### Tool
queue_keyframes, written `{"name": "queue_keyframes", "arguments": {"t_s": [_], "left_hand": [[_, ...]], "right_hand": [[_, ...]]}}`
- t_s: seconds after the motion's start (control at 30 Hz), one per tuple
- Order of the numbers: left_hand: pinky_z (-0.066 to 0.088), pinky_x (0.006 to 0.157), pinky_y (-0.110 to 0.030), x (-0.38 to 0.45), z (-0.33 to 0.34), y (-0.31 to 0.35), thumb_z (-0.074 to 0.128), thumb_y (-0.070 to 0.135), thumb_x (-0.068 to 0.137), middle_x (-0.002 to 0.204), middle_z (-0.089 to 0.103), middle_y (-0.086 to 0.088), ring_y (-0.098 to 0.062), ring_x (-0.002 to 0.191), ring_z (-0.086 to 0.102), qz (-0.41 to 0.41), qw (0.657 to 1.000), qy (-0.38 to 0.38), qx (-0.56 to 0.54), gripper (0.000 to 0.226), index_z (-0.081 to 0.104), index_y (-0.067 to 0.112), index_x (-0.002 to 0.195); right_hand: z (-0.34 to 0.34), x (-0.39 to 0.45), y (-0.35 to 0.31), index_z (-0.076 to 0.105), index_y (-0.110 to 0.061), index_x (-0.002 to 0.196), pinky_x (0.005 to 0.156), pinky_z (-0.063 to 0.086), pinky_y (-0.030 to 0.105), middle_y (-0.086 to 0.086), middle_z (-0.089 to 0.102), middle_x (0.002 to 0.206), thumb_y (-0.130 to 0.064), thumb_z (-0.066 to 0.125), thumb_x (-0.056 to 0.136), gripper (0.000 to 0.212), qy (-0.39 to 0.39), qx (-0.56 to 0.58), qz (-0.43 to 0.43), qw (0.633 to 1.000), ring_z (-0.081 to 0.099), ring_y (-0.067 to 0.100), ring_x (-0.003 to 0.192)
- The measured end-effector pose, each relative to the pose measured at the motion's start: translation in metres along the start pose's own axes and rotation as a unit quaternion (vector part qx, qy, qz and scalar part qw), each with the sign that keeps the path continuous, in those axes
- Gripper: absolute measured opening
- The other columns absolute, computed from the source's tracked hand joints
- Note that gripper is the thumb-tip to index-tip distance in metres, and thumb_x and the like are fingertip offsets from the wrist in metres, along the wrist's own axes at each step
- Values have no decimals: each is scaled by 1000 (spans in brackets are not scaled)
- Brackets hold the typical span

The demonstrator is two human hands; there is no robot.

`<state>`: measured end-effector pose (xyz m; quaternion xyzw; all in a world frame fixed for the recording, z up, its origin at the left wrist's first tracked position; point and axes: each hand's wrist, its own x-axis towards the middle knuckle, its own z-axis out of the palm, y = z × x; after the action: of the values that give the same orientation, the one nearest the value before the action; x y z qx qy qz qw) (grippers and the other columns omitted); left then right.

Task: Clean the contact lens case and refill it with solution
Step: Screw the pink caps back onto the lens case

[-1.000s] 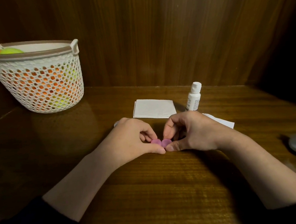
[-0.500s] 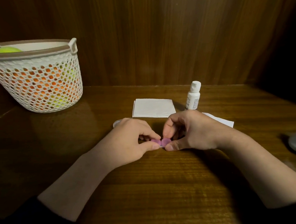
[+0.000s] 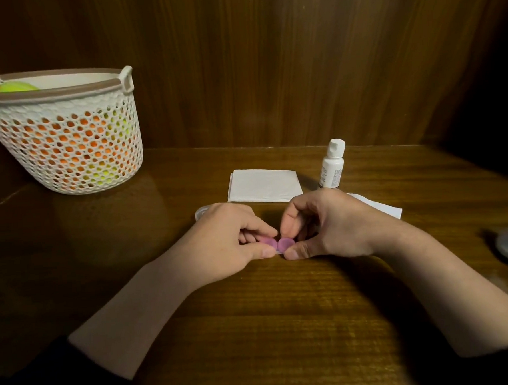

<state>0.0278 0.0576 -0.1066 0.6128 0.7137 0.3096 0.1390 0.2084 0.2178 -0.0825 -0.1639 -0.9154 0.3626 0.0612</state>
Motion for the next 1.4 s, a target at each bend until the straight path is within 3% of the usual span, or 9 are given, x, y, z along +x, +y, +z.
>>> {"name": "queue_keyframes", "arguments": {"t_s": [0.23,0.43,0.53,0.7,0.83,0.93,1.03,1.2,1.4], "left_hand": [[49,63,-9,2,0,2,92,35,79,89,71,26,6,79,68,-20,1000,2,-18,19,83,41,95],[53,81,-25,1,2,5,95,46,69,80,76,21,11,77,69,-42,999,19,-20,23,83,39,87],[52,85,-28,0,0,5,92,42,78,87,73,22,9,86,66,-31,999,14,-4,20,83,41,96],[48,72,-10,-2,-5,0,84,28,91,103,70,27,14,102,58,4,999,-35,12,33,78,46,118],[47,69,-8,-5,-3,0,88,56,78,109,67,30,14,103,60,-4,1000,-9,23,51,72,44,124],[45,66,-10,-2,0,3,84,70,69,98,66,26,11,94,61,-25,999,6,42,41,71,48,101],[44,67,-11,-1,3,3,86,59,76,93,66,23,10,94,59,-17,999,9,43,22,74,46,89],[43,76,-15,-5,0,-1,84,39,89,106,67,25,8,102,59,3,1000,-26,8,22,78,48,108],[44,70,-14,-4,-2,2,80,74,70,96,66,24,14,97,58,-24,998,11,50,40,72,45,98]], "right_hand": [[0,0,-1,76,-30,97,74,57,12,-16,81,92,-23,95,79,28,-5,4,1,1000,76,0,89],[0,0,-2,76,-31,97,73,57,12,-16,81,90,-25,96,78,28,-6,3,2,1000,76,0,88],[0,0,-1,77,-30,96,74,58,14,-15,82,90,-25,97,77,28,0,4,-3,1000,77,1,87],[0,0,0,77,-31,96,73,57,12,-16,81,91,-24,96,78,27,-6,13,3,1000,76,1,88],[0,1,0,76,-32,97,72,57,12,-17,81,92,-26,96,78,28,-5,4,5,1000,76,0,89],[0,1,0,76,-33,96,72,57,11,-18,80,92,-27,96,78,27,-3,-1,2,1000,75,-1,89],[0,0,0,76,-32,96,73,57,11,-18,80,91,-27,96,78,27,-1,-1,-1,1000,75,0,89],[0,0,-1,76,-32,96,74,58,13,-17,81,91,-26,95,79,26,-8,5,0,1000,76,0,89],[-1,1,0,75,-35,97,74,59,17,-20,79,93,-29,95,78,27,-6,-14,1,1000,74,-1,91]]}}
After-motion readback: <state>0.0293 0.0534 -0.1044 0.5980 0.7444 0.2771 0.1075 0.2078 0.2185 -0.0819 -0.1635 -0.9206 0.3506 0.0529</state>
